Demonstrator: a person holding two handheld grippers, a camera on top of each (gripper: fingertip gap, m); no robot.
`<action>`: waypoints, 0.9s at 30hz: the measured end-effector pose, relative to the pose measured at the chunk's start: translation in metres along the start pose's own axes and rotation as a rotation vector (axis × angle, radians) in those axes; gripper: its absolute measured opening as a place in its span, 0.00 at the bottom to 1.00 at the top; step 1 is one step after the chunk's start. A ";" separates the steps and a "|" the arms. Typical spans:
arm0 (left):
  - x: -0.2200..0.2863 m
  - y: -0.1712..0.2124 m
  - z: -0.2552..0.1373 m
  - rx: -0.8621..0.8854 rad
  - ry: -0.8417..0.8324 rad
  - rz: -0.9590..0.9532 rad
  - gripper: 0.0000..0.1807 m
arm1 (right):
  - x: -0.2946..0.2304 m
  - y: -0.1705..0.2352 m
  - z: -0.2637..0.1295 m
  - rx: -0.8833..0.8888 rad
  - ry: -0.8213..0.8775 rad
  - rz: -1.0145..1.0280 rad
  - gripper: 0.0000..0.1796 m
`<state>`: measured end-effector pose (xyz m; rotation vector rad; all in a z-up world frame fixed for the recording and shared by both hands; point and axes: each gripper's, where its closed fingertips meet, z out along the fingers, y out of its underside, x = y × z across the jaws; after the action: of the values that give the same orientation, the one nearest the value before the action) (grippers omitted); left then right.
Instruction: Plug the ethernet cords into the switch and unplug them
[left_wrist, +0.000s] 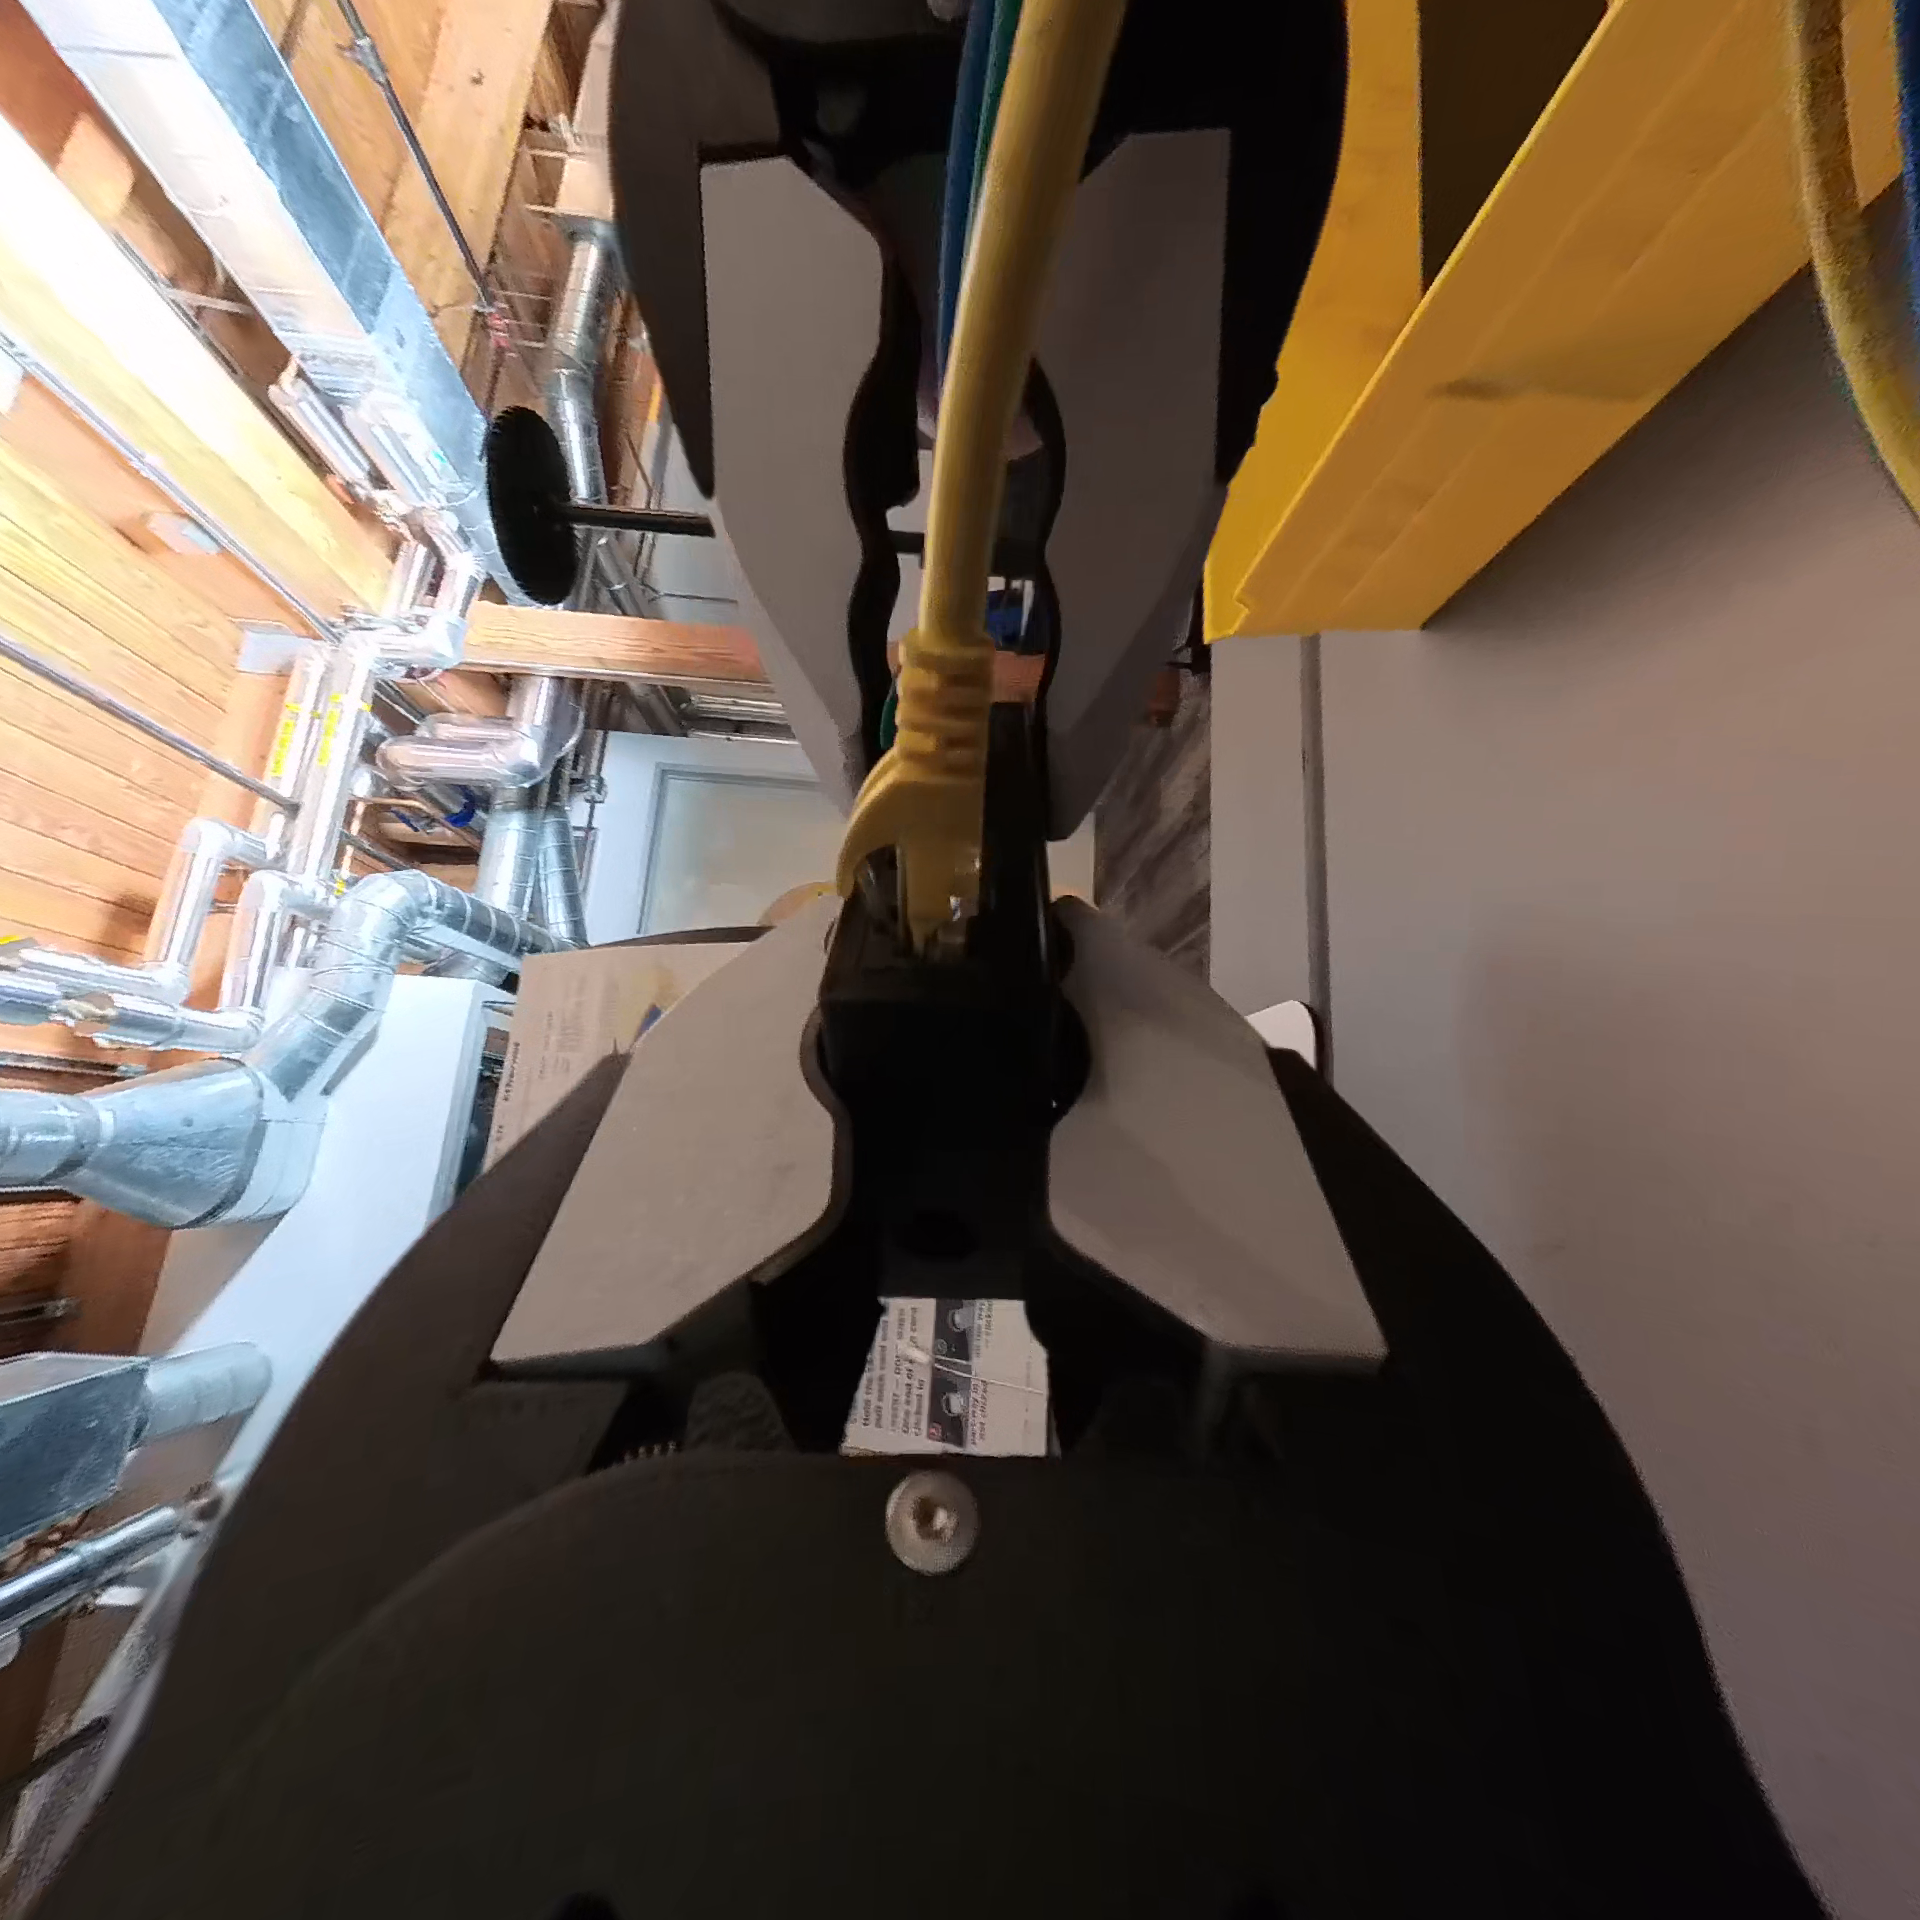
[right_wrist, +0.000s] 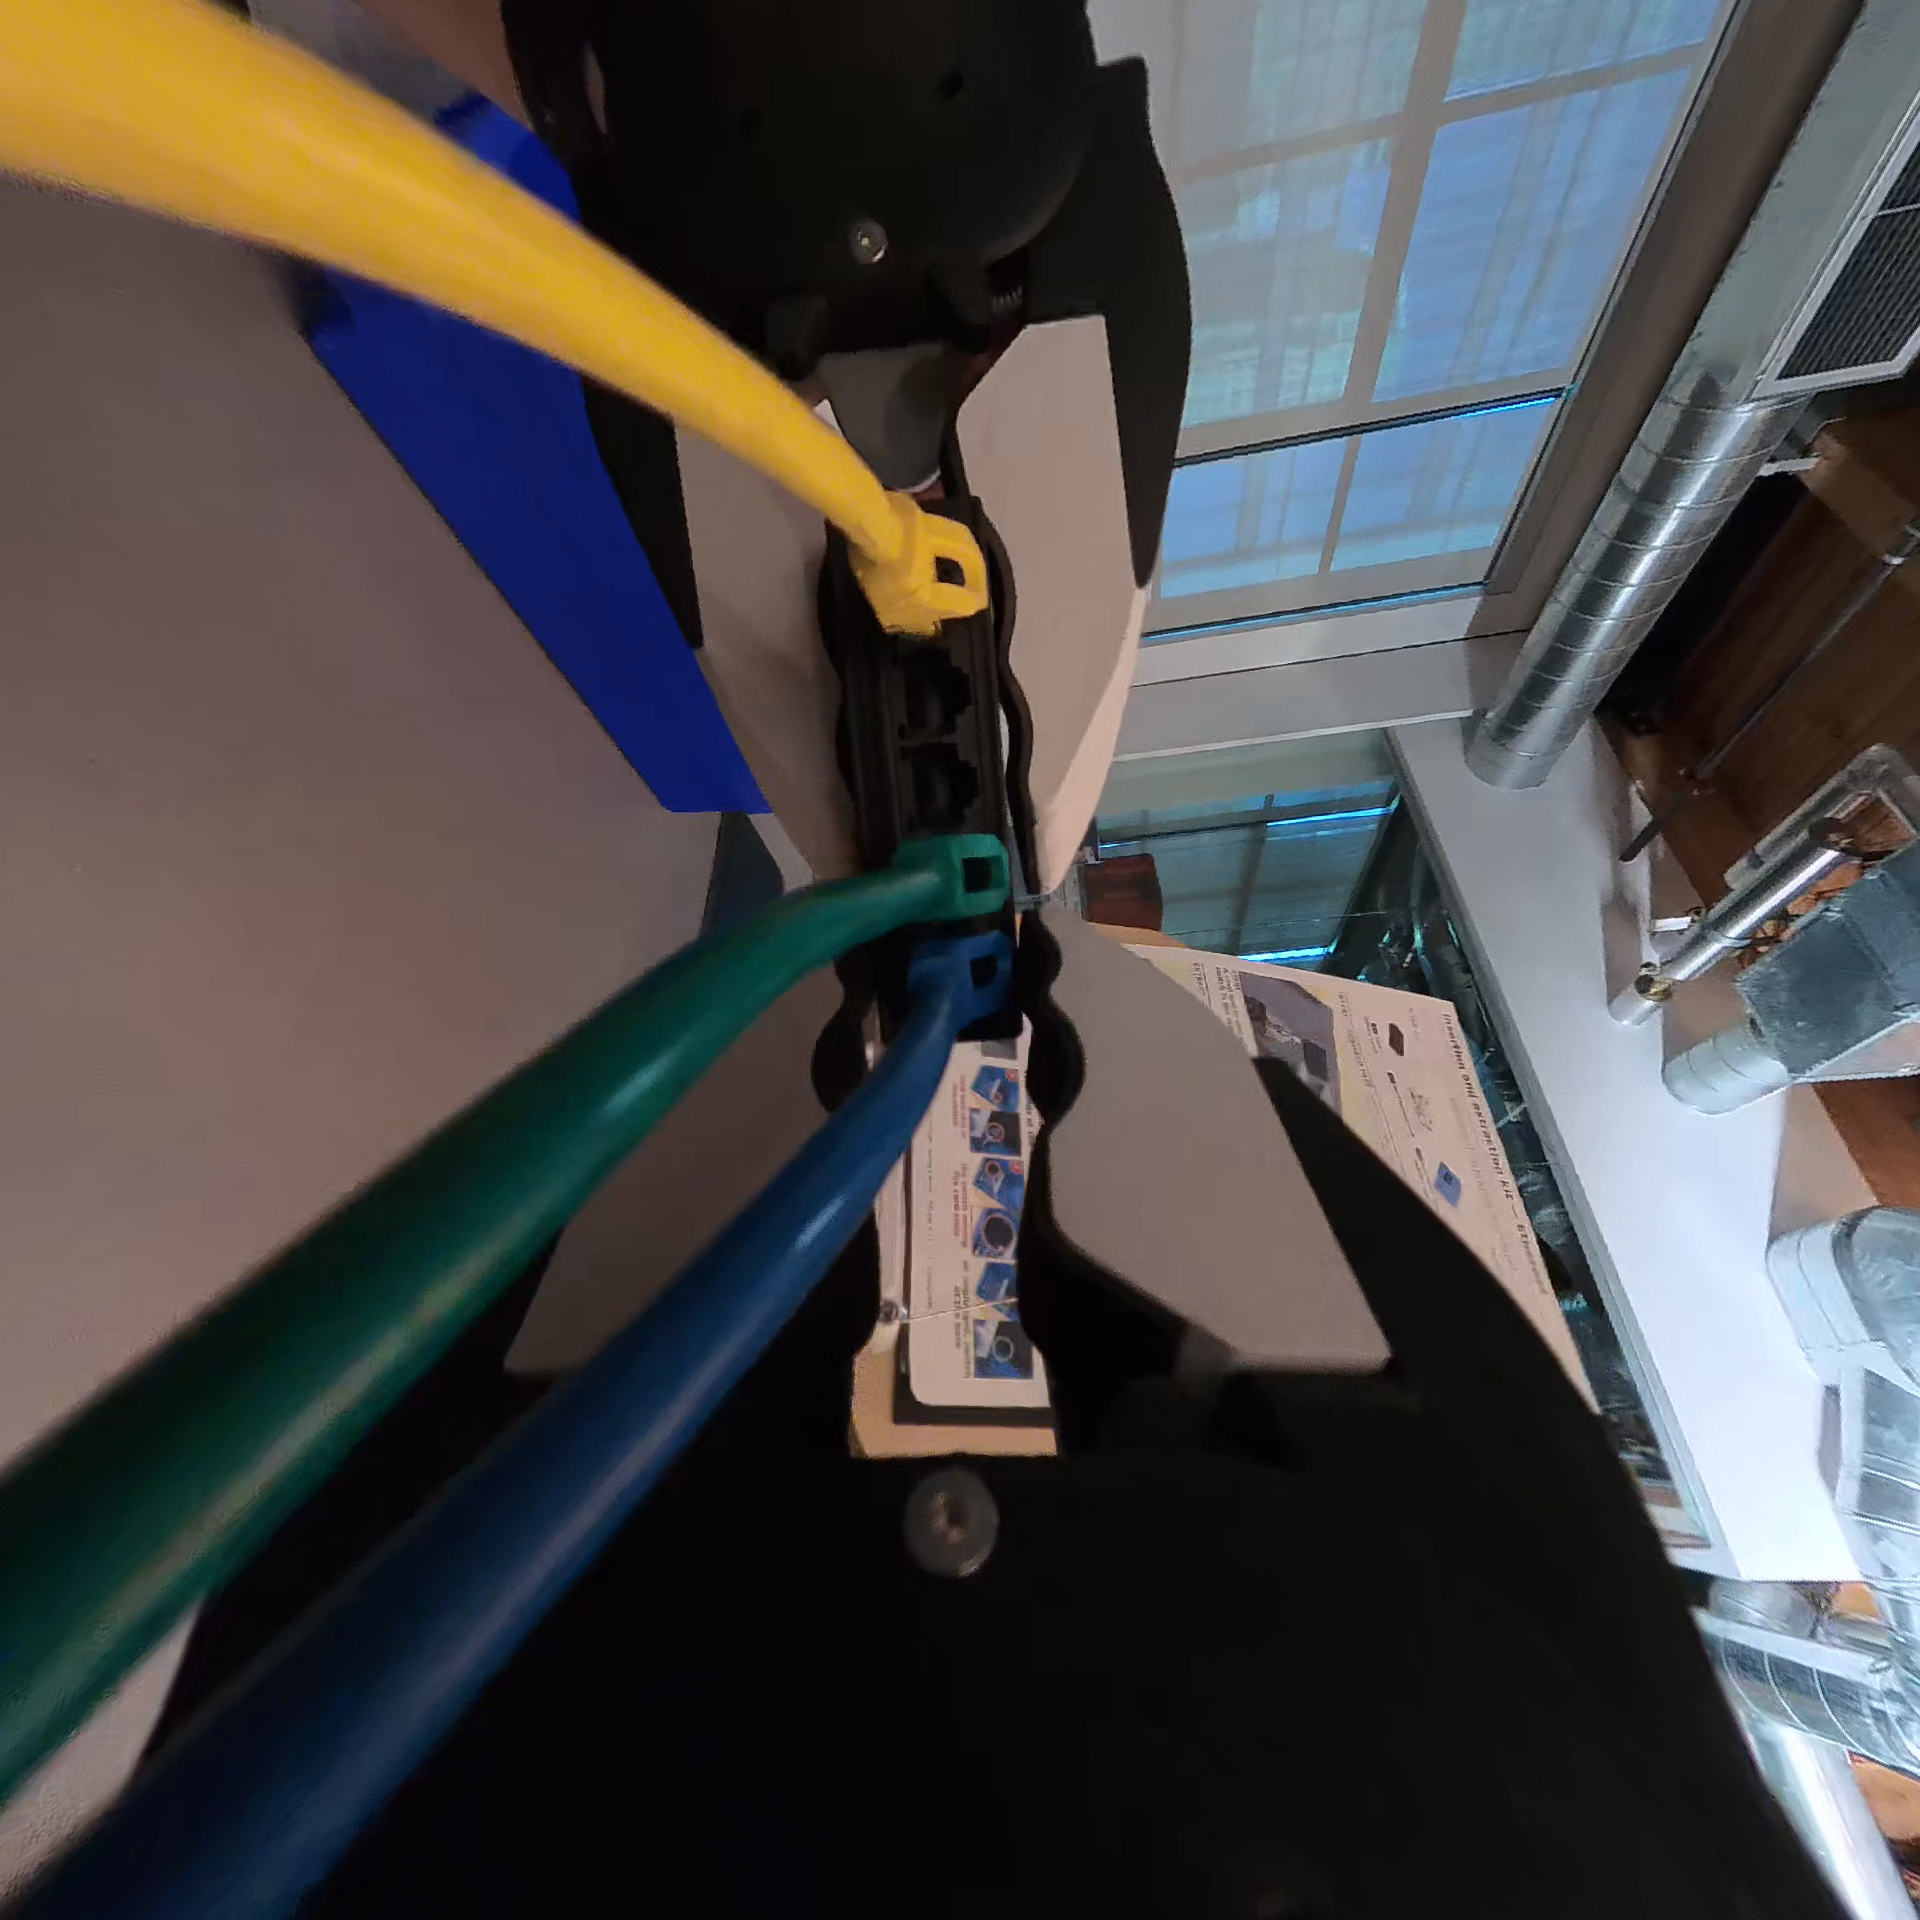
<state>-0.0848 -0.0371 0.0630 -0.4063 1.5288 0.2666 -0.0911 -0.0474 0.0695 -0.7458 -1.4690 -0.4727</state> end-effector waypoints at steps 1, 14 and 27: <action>-0.001 0.001 -0.001 0.001 -0.002 -0.008 0.16 | 0.001 -0.001 0.000 0.006 0.009 -0.003 0.15; -0.006 0.011 0.002 -0.091 -0.033 0.030 0.16 | 0.004 0.013 0.000 -0.046 0.003 0.075 0.16; -0.032 0.077 -0.009 -0.353 -0.074 -0.022 0.16 | 0.091 -0.003 -0.066 -0.018 0.249 0.396 0.11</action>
<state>-0.1259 0.0310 0.0878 -0.6834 1.4052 0.5325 -0.0397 -0.0819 0.1630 -0.9318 -1.0543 -0.2636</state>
